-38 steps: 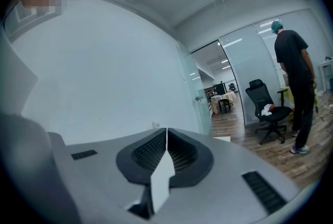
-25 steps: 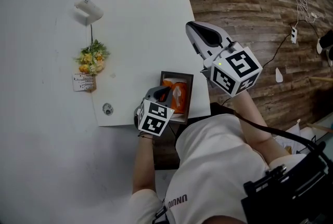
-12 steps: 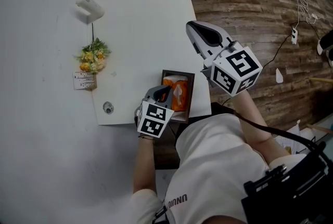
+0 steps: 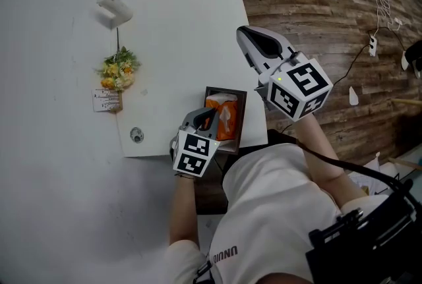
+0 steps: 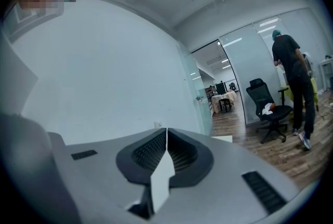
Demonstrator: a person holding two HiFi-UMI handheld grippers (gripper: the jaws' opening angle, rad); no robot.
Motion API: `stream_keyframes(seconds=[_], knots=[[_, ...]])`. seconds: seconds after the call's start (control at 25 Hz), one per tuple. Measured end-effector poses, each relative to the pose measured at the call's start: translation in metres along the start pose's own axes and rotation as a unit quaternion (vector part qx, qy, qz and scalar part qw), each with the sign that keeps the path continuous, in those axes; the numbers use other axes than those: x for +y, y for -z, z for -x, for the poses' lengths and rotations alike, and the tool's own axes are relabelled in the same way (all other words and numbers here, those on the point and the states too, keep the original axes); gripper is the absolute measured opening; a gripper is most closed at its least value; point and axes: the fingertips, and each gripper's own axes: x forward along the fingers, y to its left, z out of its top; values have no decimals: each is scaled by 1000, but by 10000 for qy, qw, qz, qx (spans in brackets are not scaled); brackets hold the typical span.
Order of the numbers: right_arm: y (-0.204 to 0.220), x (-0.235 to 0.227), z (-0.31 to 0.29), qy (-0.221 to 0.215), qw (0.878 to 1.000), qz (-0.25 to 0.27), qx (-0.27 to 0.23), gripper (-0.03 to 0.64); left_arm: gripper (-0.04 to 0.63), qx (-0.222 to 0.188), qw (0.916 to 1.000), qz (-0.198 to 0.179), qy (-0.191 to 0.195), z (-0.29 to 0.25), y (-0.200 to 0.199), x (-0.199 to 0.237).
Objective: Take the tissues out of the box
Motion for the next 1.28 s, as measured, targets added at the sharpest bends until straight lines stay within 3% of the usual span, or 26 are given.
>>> stream_keyframes(seconds=[1.28], knots=[[3,8,3,-60,10000,25,10,21,12,-603,9975,144,-334,32,-23,5]])
